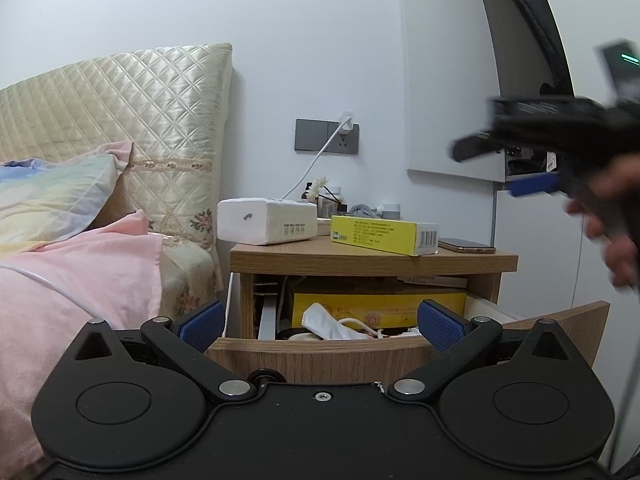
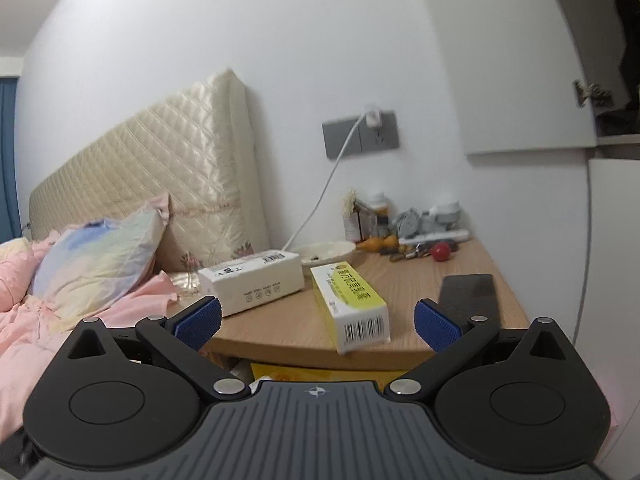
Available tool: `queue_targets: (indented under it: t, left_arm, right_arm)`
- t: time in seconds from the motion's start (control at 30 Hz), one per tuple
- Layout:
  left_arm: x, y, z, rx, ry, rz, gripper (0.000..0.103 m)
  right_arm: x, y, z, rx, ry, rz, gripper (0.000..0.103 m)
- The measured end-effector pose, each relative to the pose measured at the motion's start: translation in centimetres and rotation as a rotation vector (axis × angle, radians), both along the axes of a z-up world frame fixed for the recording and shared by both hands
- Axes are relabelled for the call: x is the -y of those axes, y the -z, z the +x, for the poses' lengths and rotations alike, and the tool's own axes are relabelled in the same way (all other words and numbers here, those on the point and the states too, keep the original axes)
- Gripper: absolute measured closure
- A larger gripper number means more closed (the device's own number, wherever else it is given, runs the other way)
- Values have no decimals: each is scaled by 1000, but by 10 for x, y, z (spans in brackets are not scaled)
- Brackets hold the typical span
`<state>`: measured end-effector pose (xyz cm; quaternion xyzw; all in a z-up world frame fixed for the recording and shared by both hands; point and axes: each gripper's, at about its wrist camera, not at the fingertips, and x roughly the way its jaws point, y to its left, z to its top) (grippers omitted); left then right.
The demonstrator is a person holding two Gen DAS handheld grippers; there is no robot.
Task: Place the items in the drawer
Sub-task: 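Reach the right tool to the yellow medicine box on the nightstand, then close the right gripper around the yellow medicine box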
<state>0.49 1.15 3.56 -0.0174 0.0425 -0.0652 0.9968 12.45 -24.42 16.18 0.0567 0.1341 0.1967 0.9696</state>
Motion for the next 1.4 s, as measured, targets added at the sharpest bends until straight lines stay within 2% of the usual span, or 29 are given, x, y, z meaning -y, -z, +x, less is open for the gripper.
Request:
queue_targets:
  t: [0.07,0.33,0.53,0.6,0.7,0.77,0.93,1.03,1.4]
  left_arm:
    - [0,0,0,-1,2,-1,1]
    - [-2,1,2,-10,2,-4,1]
    - [-3,3,3,-16,5,-7,1]
    - [-4,3,4,-18,6,-10,1]
    - [-6,3,5,-22,6,-16,1]
    - [-7,3,6,-24,6,-20,1]
    - [-6,5,5,-30,9,-17,1]
    - [-4,6,4,-31,13,-9,1]
    - [1,8,4,-28,22,12,1]
  right_arm:
    - [-8,-9,23,-36,-2,-39,0]
    - [-50,-13,103,-144,-15,-202,3]
    - [-68,1,156,-207,24,-302,5]
    - [-67,5,169,-223,28,-297,5]
    - [-69,9,179,-234,21,-295,11]
    - [-71,12,183,-251,3,-296,20]
    - [-78,17,190,-273,0,-327,29]
    - [-79,20,190,-294,-19,-328,43]
    - [-88,0,168,-258,-36,-385,45]
